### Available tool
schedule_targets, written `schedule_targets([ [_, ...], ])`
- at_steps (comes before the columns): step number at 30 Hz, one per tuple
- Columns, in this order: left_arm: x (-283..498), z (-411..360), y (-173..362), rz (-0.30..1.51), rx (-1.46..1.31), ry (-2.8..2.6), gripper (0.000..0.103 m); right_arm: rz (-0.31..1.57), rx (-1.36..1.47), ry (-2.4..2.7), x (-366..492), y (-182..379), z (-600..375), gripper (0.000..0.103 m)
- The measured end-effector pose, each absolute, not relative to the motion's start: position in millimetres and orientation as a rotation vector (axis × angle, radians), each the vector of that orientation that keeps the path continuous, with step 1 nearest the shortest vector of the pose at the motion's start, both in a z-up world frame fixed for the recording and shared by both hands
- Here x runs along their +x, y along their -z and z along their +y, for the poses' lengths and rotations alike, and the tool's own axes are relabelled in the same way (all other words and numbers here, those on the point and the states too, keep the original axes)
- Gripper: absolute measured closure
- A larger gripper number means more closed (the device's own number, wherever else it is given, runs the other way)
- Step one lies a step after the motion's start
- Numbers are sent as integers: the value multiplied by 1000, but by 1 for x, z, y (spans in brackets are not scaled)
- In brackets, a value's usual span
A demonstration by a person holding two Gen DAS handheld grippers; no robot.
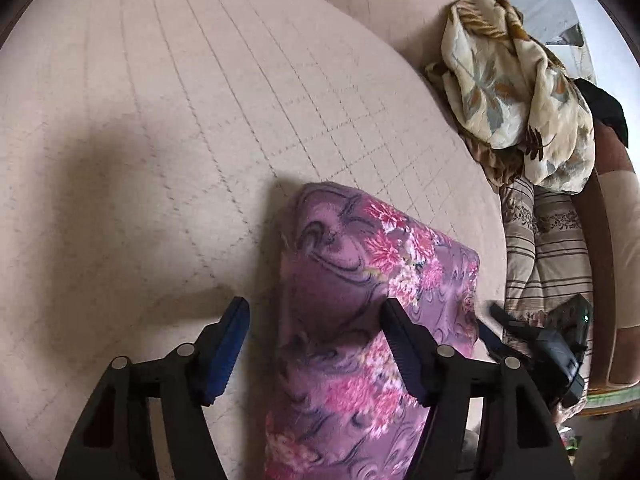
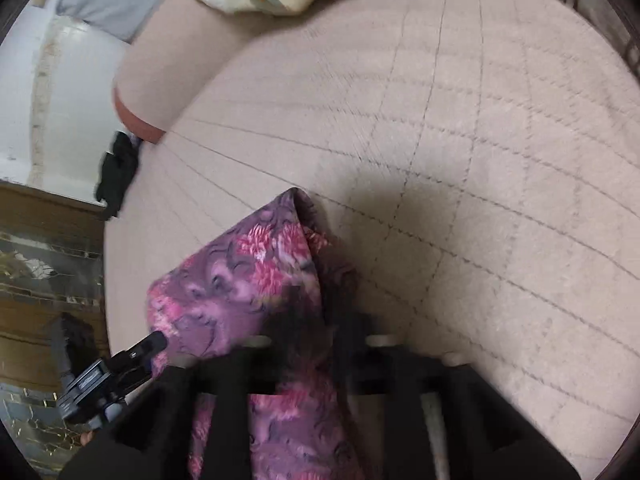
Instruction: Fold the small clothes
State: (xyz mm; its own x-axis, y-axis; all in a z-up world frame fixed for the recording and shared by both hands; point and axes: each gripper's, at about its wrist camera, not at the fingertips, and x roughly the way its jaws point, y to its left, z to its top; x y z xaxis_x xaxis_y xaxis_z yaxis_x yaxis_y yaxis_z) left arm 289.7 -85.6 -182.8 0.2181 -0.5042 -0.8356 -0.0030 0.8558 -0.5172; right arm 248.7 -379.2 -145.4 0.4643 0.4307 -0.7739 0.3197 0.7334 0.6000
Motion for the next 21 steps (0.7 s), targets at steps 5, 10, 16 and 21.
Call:
schedule_targets([
  [5, 300, -86, 185, 1346, -510, 374, 31, 1125, 943, -162, 255, 167, -389, 21],
  [10, 313, -92, 203, 1410, -616, 382, 53, 1188, 904, -213, 272, 183, -369, 50],
  [16, 301, -68, 170, 1364, -644, 451, 77, 1193, 881, -287, 270, 176, -349, 86],
  [21, 322, -33, 128, 1268, -632, 487, 77, 1131, 864, -386, 293, 143, -317, 87],
])
